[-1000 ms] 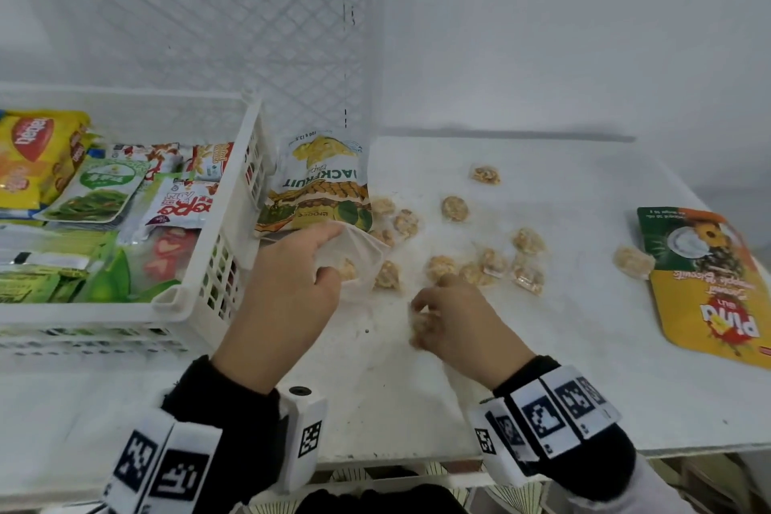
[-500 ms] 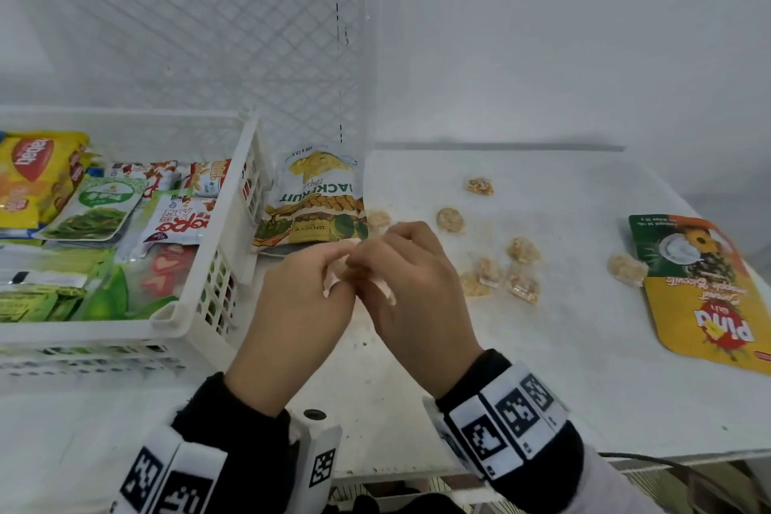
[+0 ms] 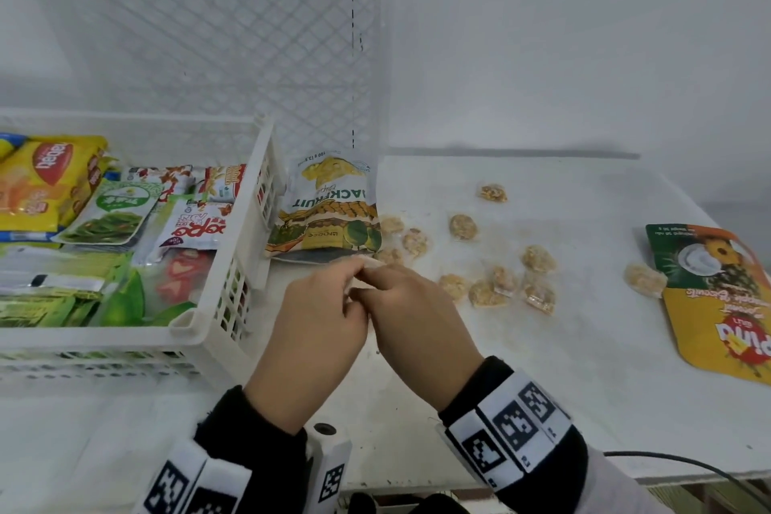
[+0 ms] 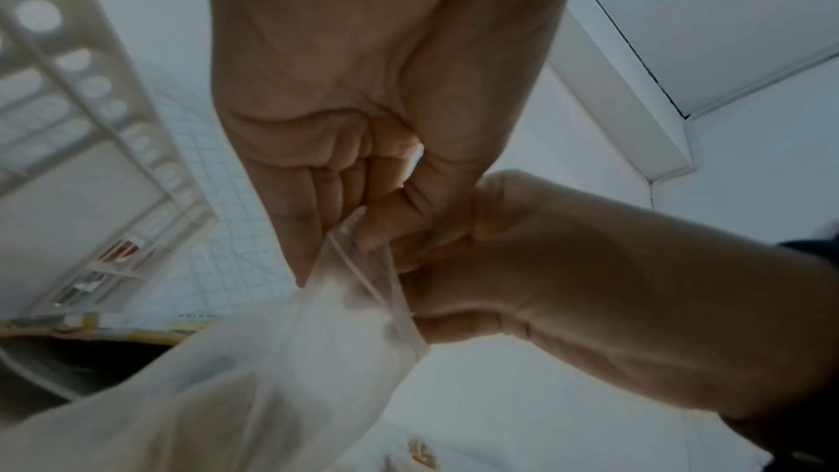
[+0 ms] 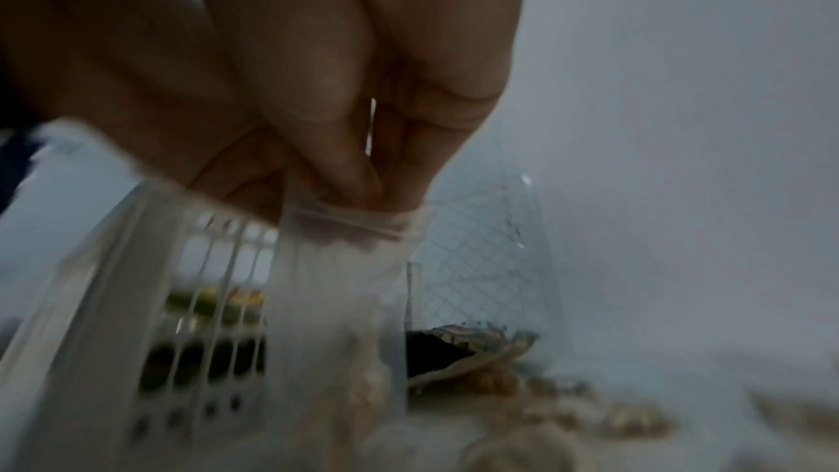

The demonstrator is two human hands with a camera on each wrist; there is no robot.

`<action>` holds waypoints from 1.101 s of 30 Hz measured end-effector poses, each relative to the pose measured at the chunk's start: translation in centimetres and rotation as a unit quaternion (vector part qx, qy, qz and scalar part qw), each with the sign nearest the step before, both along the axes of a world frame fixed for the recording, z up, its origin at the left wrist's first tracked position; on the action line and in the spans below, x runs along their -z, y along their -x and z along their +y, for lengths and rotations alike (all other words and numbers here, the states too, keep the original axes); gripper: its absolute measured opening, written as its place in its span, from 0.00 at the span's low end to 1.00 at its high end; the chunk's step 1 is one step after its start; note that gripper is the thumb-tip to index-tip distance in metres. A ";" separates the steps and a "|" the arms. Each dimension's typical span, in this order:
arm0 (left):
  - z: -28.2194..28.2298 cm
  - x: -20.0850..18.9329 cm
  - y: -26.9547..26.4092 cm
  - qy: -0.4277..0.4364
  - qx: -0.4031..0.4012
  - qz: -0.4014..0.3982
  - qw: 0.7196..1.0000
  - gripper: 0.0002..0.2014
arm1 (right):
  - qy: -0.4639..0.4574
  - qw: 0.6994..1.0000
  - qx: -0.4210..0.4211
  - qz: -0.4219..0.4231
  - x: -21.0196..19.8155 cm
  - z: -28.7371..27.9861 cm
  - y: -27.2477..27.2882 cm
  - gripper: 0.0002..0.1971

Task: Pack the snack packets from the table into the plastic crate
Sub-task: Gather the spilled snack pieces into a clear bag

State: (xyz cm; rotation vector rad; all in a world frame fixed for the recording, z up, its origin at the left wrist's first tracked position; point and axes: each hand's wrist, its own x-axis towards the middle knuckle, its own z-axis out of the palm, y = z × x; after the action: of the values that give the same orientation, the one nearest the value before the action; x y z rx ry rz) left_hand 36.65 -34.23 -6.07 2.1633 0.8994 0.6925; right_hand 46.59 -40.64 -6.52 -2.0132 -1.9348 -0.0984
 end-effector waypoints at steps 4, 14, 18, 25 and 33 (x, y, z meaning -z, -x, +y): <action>1.1 0.0 0.6 0.033 -0.019 0.012 0.999 0.23 | -0.198 0.944 0.019 0.263 -1.0 0.7 -2.3 0.16; 2.4 0.1 0.9 0.077 -0.040 -0.015 0.996 0.23 | 0.265 0.961 0.063 0.054 3.4 3.5 -7.3 0.22; 2.5 0.2 0.8 0.085 -0.032 -0.025 0.996 0.24 | 0.272 0.959 0.070 0.026 3.9 4.1 -6.7 0.17; 2.7 0.1 0.7 0.085 -0.040 -0.023 0.995 0.24 | -0.051 0.930 0.140 0.336 -0.4 2.7 -7.2 0.10; 2.6 -0.6 0.0 0.061 -0.005 -0.047 0.997 0.21 | -0.096 0.977 -0.039 0.188 -2.1 2.0 -3.5 0.07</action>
State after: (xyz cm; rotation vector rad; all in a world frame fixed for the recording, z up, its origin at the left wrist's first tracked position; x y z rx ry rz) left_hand 36.63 -31.64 -5.43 2.0029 0.8800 0.7198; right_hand 50.10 -38.66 -4.40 -1.6855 -1.6906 0.1049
